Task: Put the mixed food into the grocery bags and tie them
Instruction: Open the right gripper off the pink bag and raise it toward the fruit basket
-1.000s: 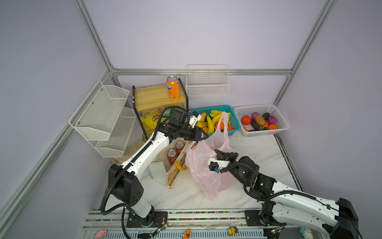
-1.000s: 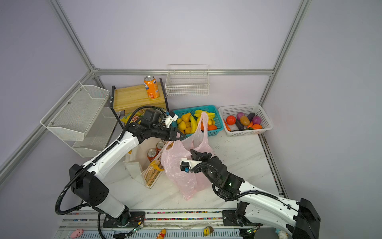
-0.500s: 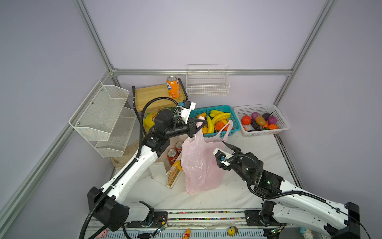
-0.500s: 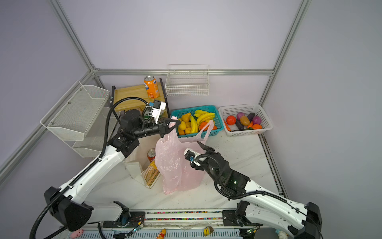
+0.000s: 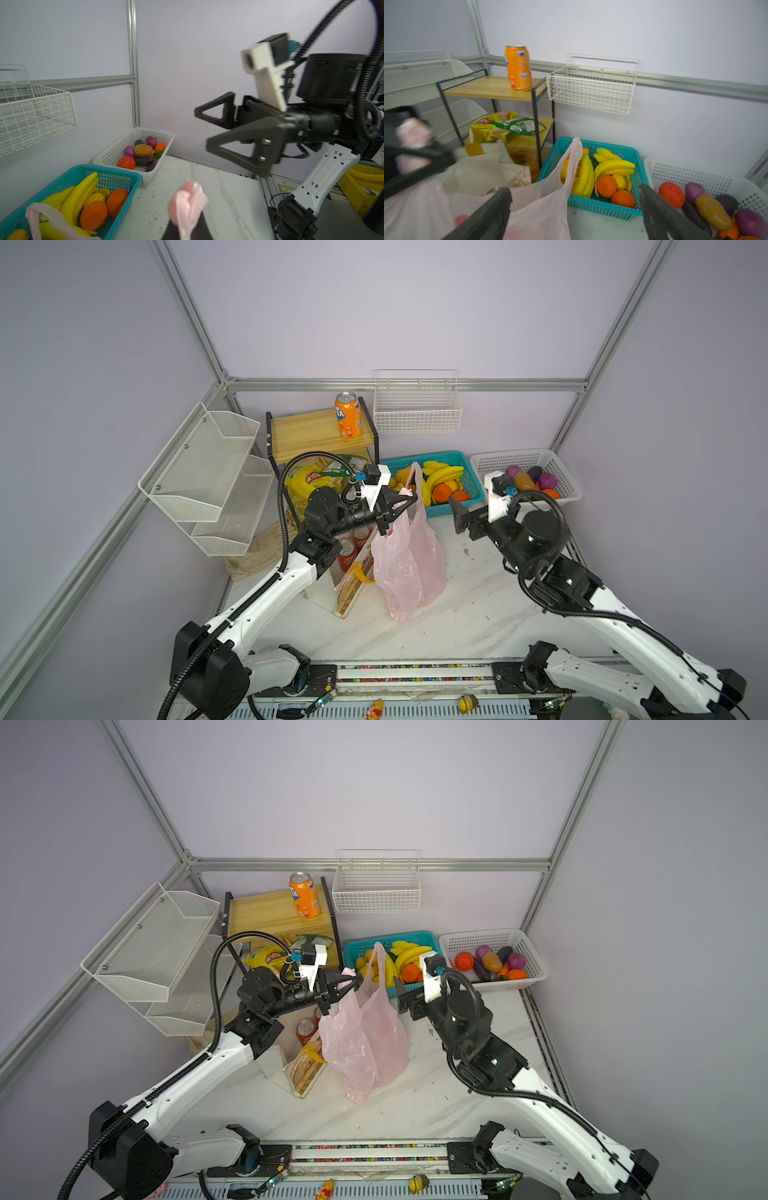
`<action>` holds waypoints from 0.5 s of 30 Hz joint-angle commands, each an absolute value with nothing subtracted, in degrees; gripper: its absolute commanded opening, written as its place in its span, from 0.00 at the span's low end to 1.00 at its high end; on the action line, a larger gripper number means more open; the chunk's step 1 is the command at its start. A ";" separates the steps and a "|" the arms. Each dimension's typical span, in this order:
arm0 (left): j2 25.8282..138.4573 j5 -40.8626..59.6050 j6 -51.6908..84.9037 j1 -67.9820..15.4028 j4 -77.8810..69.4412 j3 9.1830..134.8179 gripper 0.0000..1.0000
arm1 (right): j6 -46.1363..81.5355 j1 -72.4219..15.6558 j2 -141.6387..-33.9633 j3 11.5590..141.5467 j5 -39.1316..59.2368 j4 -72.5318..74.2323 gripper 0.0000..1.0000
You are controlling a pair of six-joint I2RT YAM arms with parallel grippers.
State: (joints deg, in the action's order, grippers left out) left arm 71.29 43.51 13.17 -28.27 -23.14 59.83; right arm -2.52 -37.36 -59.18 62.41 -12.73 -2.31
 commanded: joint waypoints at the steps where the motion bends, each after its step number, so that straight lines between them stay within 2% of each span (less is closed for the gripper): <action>1: 68.48 46.85 7.81 -28.48 -27.60 57.19 0.00 | 8.57 -29.86 -68.33 66.57 2.94 -4.91 0.97; 7: 68.26 47.91 5.60 -28.48 -26.00 56.78 0.00 | 7.59 -28.74 -85.15 74.99 7.64 -5.05 0.97; 15: 68.04 48.69 4.77 -28.49 -25.17 56.56 0.00 | 6.03 -28.20 -101.76 84.51 -4.97 -3.60 0.94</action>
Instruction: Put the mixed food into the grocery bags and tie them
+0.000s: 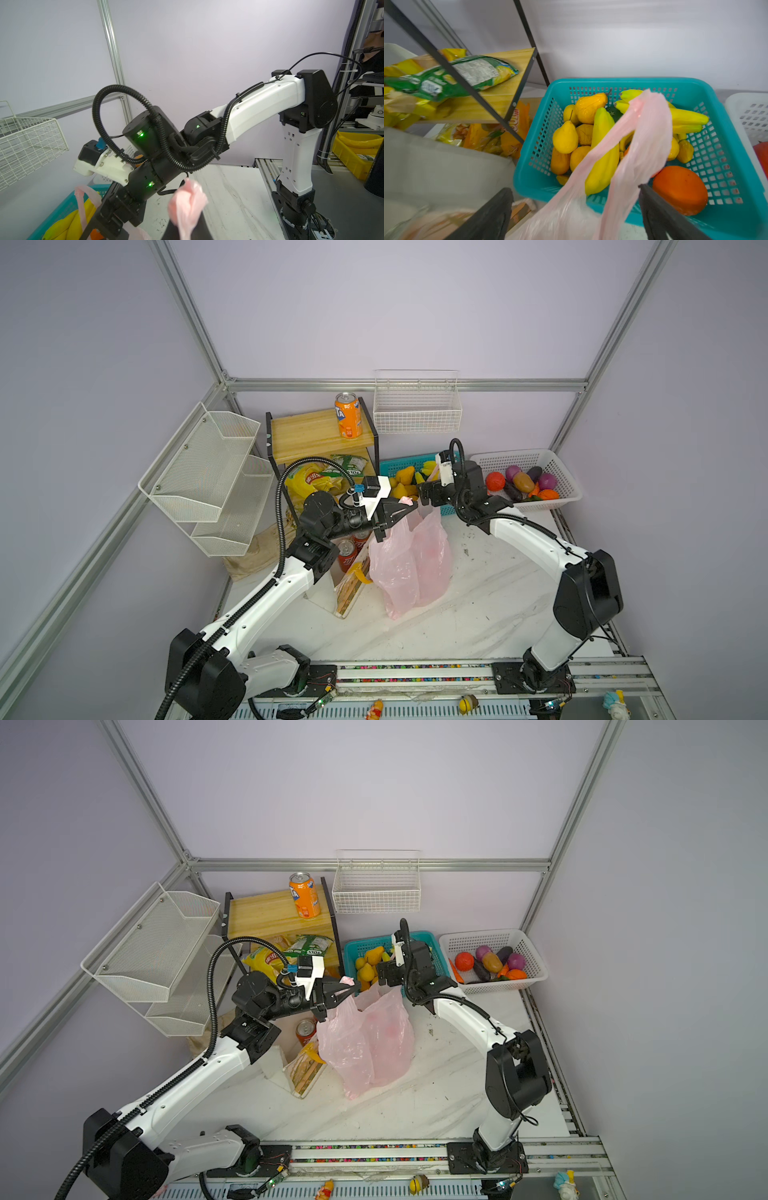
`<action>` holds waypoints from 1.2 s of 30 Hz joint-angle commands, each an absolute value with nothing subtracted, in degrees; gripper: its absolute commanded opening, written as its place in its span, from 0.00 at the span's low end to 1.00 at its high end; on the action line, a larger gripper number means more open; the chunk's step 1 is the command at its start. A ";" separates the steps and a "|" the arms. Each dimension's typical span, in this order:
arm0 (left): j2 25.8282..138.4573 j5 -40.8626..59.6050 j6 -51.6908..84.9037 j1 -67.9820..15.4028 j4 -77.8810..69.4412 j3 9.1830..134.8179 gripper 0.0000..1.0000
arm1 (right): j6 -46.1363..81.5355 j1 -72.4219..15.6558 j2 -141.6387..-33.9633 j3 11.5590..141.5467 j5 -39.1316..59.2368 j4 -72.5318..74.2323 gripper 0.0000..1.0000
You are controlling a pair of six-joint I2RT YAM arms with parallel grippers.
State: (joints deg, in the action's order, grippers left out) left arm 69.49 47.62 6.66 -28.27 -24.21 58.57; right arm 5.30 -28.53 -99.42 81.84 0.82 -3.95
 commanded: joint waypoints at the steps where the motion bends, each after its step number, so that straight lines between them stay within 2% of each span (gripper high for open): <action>1: 68.01 48.74 4.76 -28.48 -24.98 56.51 0.00 | 5.74 -28.12 -102.86 84.98 -6.06 -3.52 0.94; 4: 67.94 48.69 4.15 -28.48 -24.40 56.47 0.00 | 4.36 -27.95 -105.52 85.58 -8.35 -3.01 0.93; 6: 67.93 48.85 3.69 -28.48 -23.93 56.35 0.00 | 4.21 -27.45 -106.88 85.50 -6.99 -1.54 0.86; 8: 67.86 48.92 3.32 -28.49 -23.81 55.99 0.00 | 4.36 -26.98 -107.61 85.33 -3.32 0.57 0.72; 12: 67.18 47.99 1.50 -28.48 -21.47 56.13 0.00 | 6.49 -25.11 -105.70 85.12 1.65 3.71 0.26; 13: 66.86 47.51 0.96 -28.52 -20.71 56.37 0.00 | 6.92 -24.54 -104.05 84.46 2.19 4.72 0.19; 17: 66.01 48.25 0.74 -28.55 -17.33 58.17 0.00 | 8.94 -22.43 -92.01 77.88 5.17 13.66 0.05; 19: 66.16 50.35 1.61 -28.73 -13.99 59.48 0.02 | 9.65 -22.27 -85.96 72.97 6.92 19.92 0.01; 20: 66.03 51.64 1.83 -28.79 -11.67 59.91 0.08 | 10.15 -22.32 -83.22 70.38 7.88 22.82 0.00; 22: 64.89 52.62 3.08 -28.92 -8.92 59.62 0.25 | 10.21 -22.28 -79.14 65.13 10.14 27.86 0.00; 24: 62.59 53.00 5.11 -28.92 -7.25 59.48 0.46 | 8.14 -22.30 -74.36 59.77 12.37 32.68 0.00; 26: 60.42 52.40 7.23 -28.92 -5.99 60.16 0.71 | 6.35 -22.32 -71.52 54.89 11.49 36.74 0.00; 27: 59.43 51.51 8.76 -28.92 -5.18 61.26 0.78 | 5.46 -22.24 -70.27 53.21 10.21 37.28 0.00; 30: 59.55 45.07 13.25 -28.85 1.17 67.11 0.86 | 3.94 -22.24 -68.89 51.30 10.36 37.49 0.00; 33: 62.86 40.80 15.27 -28.83 8.01 73.21 0.87 | 5.69 -22.22 -69.45 50.71 13.81 39.71 0.00; 36: 67.34 37.52 10.96 -29.13 13.58 77.08 0.88 | 7.34 -22.23 -71.02 52.39 15.89 38.80 0.00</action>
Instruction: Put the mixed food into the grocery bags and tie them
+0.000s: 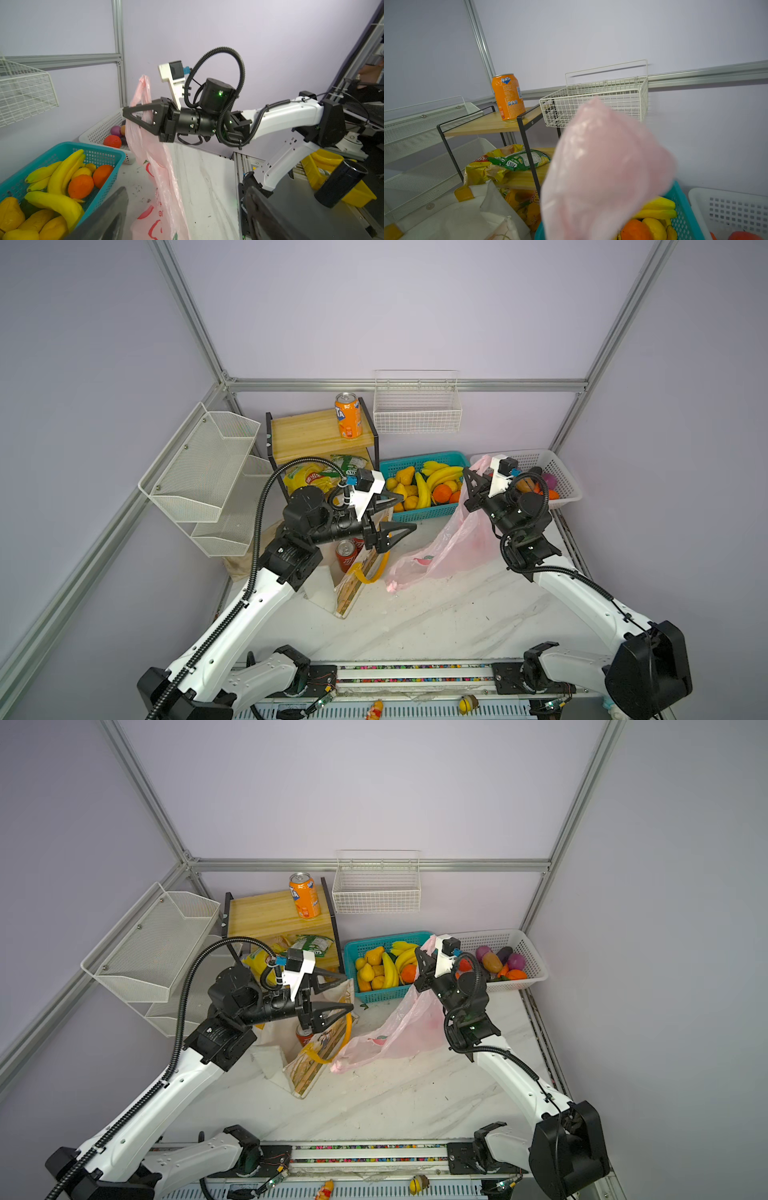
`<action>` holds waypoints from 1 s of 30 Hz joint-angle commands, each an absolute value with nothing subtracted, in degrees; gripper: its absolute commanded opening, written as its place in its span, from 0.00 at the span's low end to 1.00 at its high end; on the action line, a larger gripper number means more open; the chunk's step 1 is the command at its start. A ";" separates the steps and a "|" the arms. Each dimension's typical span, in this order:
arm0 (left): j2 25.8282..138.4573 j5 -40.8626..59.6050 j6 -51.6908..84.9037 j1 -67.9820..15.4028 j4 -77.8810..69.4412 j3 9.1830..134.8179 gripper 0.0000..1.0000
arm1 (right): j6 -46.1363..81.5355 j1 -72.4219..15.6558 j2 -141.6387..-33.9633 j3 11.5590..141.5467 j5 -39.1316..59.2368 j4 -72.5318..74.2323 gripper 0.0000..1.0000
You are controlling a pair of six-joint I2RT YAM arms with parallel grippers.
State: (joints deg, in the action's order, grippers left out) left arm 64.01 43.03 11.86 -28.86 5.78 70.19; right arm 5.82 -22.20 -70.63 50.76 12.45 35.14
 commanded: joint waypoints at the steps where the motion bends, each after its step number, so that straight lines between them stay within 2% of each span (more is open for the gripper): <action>1: 68.85 36.73 8.80 -29.26 15.50 78.29 0.88 | 7.53 -22.21 -71.25 52.91 16.22 38.15 0.00; 6: 76.98 33.35 3.35 -31.40 24.56 84.55 0.90 | 8.96 -22.22 -71.49 54.67 14.34 34.47 0.00; 12: 84.28 28.04 11.54 -38.77 23.61 85.73 0.92 | 12.59 -22.24 -71.86 54.84 13.37 33.83 0.00; 18: 88.00 26.68 18.29 -41.26 20.57 85.03 0.91 | 14.05 -22.24 -72.35 54.67 13.32 34.60 0.00; 26: 91.83 22.18 18.97 -41.57 20.00 85.32 0.64 | 13.62 -22.19 -72.14 53.99 13.73 34.72 0.00; 30: 93.88 25.46 19.08 -41.85 20.13 86.23 0.63 | 13.70 -22.23 -72.05 53.79 13.71 34.72 0.00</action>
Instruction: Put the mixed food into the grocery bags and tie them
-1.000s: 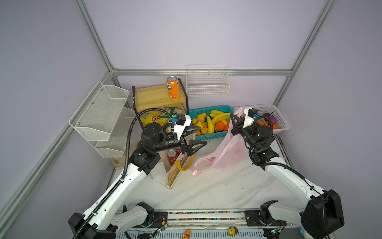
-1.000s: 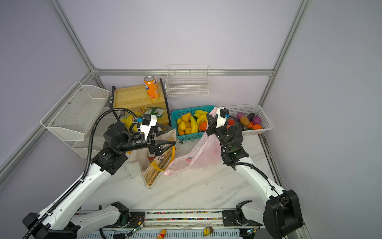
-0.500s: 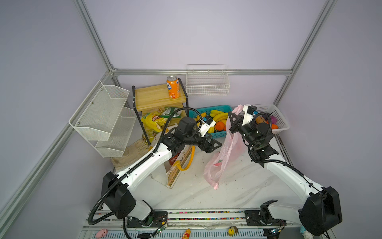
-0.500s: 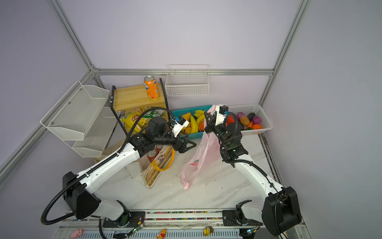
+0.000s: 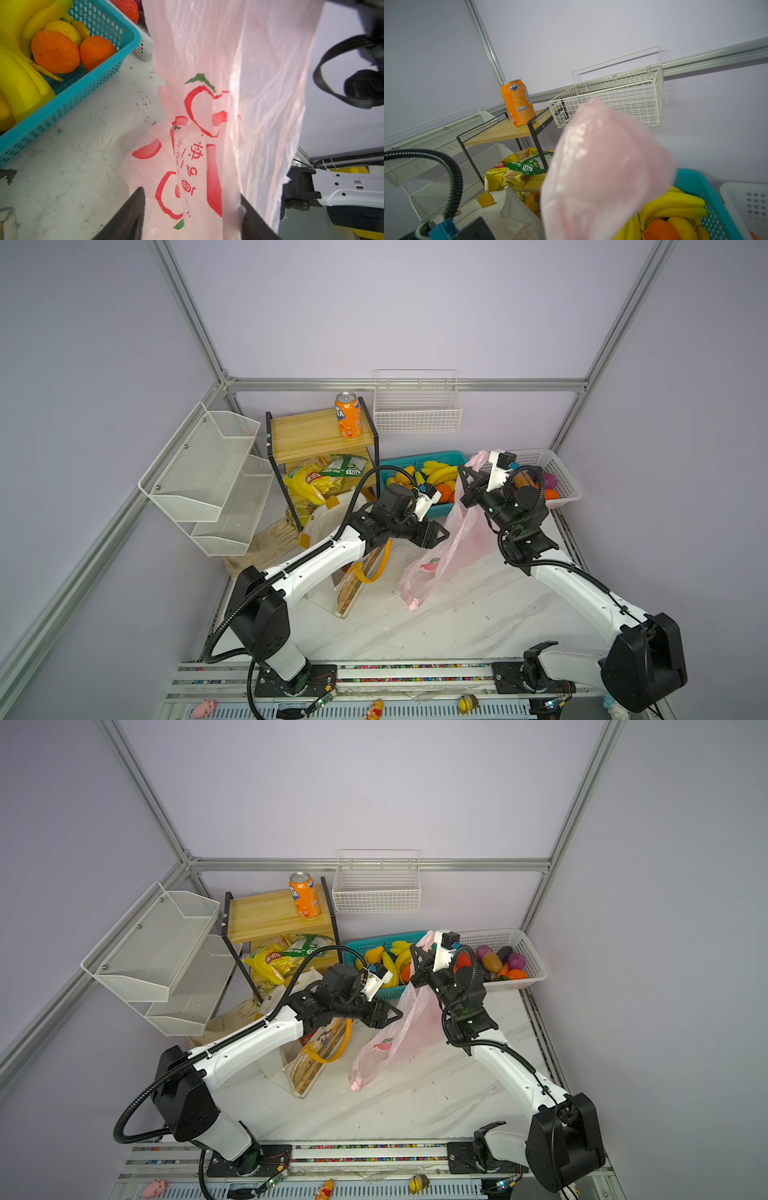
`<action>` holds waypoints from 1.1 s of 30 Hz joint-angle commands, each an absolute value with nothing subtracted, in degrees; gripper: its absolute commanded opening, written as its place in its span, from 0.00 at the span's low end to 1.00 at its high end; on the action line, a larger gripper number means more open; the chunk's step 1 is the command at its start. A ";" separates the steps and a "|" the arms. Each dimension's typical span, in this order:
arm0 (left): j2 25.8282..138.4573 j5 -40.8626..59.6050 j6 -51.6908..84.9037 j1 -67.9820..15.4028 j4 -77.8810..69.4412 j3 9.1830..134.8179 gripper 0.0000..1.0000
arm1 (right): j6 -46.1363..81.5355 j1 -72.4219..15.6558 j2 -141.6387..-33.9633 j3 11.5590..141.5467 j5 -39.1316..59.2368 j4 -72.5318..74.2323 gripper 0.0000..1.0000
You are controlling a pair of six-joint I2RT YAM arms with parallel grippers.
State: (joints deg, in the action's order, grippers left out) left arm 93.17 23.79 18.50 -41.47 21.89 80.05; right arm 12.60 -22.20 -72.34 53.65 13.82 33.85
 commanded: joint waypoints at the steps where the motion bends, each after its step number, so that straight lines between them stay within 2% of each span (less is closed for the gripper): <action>1: 94.35 26.19 19.02 -42.09 20.04 86.52 0.63 | 13.92 -22.23 -72.23 53.96 13.70 34.72 0.00; 3: 95.29 26.68 18.61 -42.49 20.13 87.18 0.59 | 14.55 -22.21 -72.72 54.22 14.13 35.17 0.00; 4: 95.78 26.46 18.68 -42.62 20.13 87.57 0.53 | 15.12 -22.24 -73.13 54.36 14.62 35.49 0.00; 7: 96.50 25.15 18.85 -42.49 20.16 88.97 0.32 | 15.69 -22.21 -74.01 55.29 15.60 34.54 0.00; 10: 95.53 24.83 19.51 -42.00 18.71 88.96 0.03 | 13.95 -22.24 -74.41 57.32 15.74 29.02 0.05; 11: 94.92 24.33 20.32 -41.54 18.55 88.78 0.00 | 13.28 -22.23 -74.14 58.35 15.18 26.17 0.09; 14: 92.77 21.30 25.69 -39.73 19.78 87.65 0.00 | 8.81 -22.24 -72.85 62.33 10.87 13.48 0.36; 17: 89.87 21.50 32.21 -38.11 17.42 84.01 0.00 | 6.51 -22.21 -71.14 64.94 6.55 2.88 0.54; 19: 87.65 20.72 36.15 -37.63 14.86 80.87 0.00 | 6.51 -22.24 -70.05 66.32 3.78 -2.95 0.79; 20: 86.62 20.14 38.18 -37.24 13.57 79.47 0.00 | 6.50 -22.23 -69.29 66.85 2.67 -5.94 0.85; 23: 84.02 17.89 43.66 -36.58 10.64 76.61 0.00 | 7.34 -22.19 -65.53 66.35 1.67 -11.88 0.92; 27: 82.71 15.92 48.36 -36.61 8.06 74.30 0.00 | 11.97 -22.38 -60.44 62.77 5.77 -13.79 0.94; 30: 83.26 15.88 50.45 -36.71 6.78 73.82 0.00 | 17.67 -23.97 -58.60 58.08 12.28 -9.01 0.95; 33: 84.09 17.89 51.48 -36.83 6.09 74.00 0.00 | 21.05 -27.63 -60.02 54.41 12.77 -2.40 0.95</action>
